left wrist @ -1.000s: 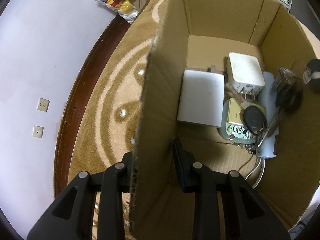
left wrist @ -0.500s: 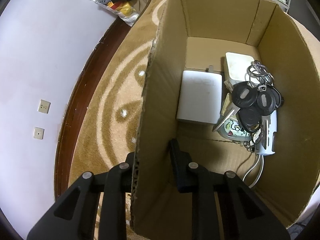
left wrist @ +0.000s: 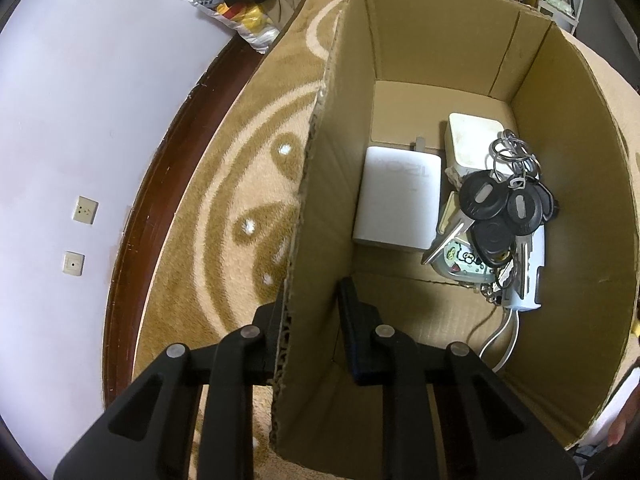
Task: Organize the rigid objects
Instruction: 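Reach the right gripper to the yellow oval fan and grasp its edge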
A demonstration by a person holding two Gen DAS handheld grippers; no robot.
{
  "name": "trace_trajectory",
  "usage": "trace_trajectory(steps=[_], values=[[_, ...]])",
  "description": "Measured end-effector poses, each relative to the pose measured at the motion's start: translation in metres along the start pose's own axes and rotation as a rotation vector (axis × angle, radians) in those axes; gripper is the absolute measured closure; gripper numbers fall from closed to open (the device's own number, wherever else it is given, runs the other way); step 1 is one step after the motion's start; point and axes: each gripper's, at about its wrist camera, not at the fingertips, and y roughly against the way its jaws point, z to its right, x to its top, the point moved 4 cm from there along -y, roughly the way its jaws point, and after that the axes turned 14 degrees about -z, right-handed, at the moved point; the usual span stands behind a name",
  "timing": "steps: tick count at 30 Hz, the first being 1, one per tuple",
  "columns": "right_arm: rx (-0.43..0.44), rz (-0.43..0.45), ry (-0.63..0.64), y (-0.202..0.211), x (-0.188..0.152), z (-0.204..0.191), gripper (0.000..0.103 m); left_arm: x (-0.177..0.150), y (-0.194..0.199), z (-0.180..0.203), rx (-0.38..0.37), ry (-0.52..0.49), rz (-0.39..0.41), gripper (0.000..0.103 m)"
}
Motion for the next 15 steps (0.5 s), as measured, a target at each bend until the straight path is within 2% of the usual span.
trace_trajectory(steps=[7,10,12,15], values=[[-0.055,0.013,-0.033,0.006,-0.001,0.015,0.037,0.001,0.001,0.001,-0.003,0.003,-0.001,0.083],[-0.041,0.009,-0.052,0.008,0.001,0.023,0.037,0.001,0.001,0.000,-0.005,0.004,-0.003,0.082],[-0.038,0.002,-0.065,0.009,0.000,0.028,0.035,0.001,0.001,0.000,-0.004,0.003,-0.002,0.082],[-0.079,0.003,-0.113,0.015,-0.003,0.041,0.031,0.001,0.000,-0.001,-0.004,0.004,-0.002,0.082]])
